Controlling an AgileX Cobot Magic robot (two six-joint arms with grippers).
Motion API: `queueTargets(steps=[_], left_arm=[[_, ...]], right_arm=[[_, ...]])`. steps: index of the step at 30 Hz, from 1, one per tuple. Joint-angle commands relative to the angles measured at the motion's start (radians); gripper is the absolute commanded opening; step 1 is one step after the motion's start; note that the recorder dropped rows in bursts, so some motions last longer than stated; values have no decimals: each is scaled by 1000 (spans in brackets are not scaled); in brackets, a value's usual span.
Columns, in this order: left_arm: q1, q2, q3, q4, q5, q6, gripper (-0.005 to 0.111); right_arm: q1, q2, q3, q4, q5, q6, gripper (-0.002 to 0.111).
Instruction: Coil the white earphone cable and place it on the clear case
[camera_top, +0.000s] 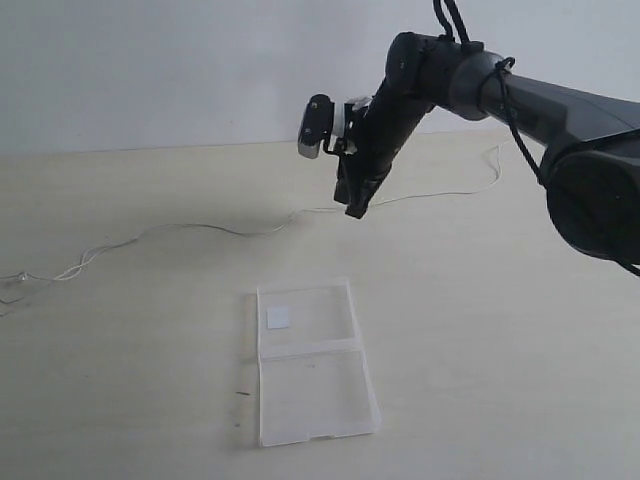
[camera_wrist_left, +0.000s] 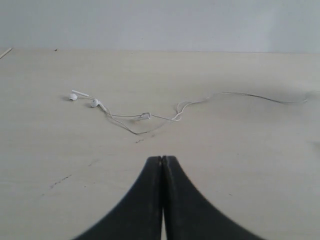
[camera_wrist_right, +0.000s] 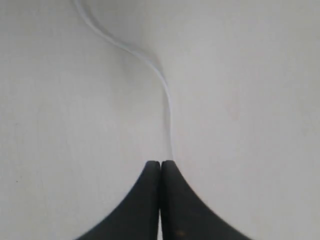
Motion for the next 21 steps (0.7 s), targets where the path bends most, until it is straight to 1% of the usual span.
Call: queueTargets(steps=[1, 4, 9, 11, 14, 21], left_arm=[[-5, -7, 0, -9, -11, 4, 0], [-5, -7, 0, -9, -11, 4, 0], [-5, -7, 0, -9, -11, 4, 0], [-5, -7, 0, -9, -11, 4, 0], [-5, -7, 0, -9, -11, 4, 0], [-5, -7, 0, -9, -11, 4, 0]], right_arm=[[0, -9, 3, 47, -4, 7, 14], [0, -7, 3, 64, -26, -1, 25], [0, 1, 3, 126, -104, -1, 39], [0, 11, 3, 136, -133, -1, 42], [0, 30, 3, 134, -147, -1, 45], [0, 65, 5, 132, -214, -1, 45]])
